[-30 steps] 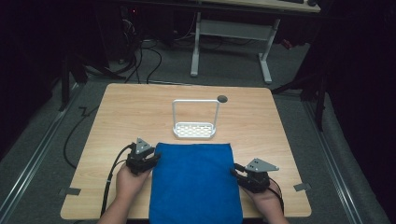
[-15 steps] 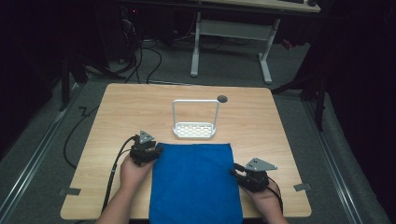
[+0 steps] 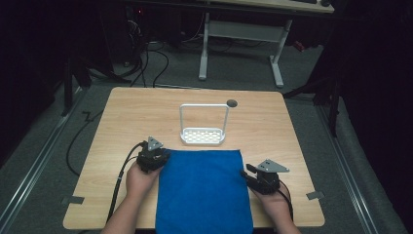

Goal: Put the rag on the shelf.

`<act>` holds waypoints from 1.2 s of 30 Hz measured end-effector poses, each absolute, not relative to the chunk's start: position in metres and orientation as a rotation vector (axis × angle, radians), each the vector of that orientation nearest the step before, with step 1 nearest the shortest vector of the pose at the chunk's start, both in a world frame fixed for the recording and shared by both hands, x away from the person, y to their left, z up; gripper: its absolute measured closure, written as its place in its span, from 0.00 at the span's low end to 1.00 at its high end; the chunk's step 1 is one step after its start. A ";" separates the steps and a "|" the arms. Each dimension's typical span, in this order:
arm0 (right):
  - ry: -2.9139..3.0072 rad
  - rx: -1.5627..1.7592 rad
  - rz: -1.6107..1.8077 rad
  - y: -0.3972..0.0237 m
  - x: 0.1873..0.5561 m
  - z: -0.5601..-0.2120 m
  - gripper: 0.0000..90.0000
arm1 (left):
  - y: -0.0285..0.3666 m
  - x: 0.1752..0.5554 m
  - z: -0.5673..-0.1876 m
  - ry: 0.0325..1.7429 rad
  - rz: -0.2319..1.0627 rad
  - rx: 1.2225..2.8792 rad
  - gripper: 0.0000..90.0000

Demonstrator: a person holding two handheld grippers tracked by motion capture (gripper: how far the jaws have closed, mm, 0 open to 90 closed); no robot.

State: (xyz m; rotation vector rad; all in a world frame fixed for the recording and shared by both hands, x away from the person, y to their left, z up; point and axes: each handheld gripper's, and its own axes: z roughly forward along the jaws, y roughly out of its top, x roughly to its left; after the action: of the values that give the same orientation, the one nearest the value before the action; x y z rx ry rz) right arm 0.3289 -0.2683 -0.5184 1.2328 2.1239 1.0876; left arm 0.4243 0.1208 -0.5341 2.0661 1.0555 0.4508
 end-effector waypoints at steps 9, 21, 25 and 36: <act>2.113 1.332 0.996 -0.258 0.376 -0.524 0.63 | 0.121 0.425 -0.534 1.050 0.433 2.063 0.92; 2.135 1.415 0.955 -0.251 0.409 -0.529 0.62 | 0.122 0.424 -0.534 1.044 0.435 2.069 0.93; 2.142 1.375 0.933 -0.247 0.407 -0.530 0.74 | 0.122 0.424 -0.534 1.043 0.434 2.069 0.94; 2.156 1.319 1.040 -0.242 0.399 -0.527 0.99 | 0.121 0.421 -0.533 1.007 0.450 2.072 0.97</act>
State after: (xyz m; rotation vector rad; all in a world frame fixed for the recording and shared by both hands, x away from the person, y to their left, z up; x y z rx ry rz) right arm 0.3991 -0.2423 -0.5269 1.3187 2.1556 1.0401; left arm 0.4207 0.1211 -0.5326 2.0721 1.0070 0.4497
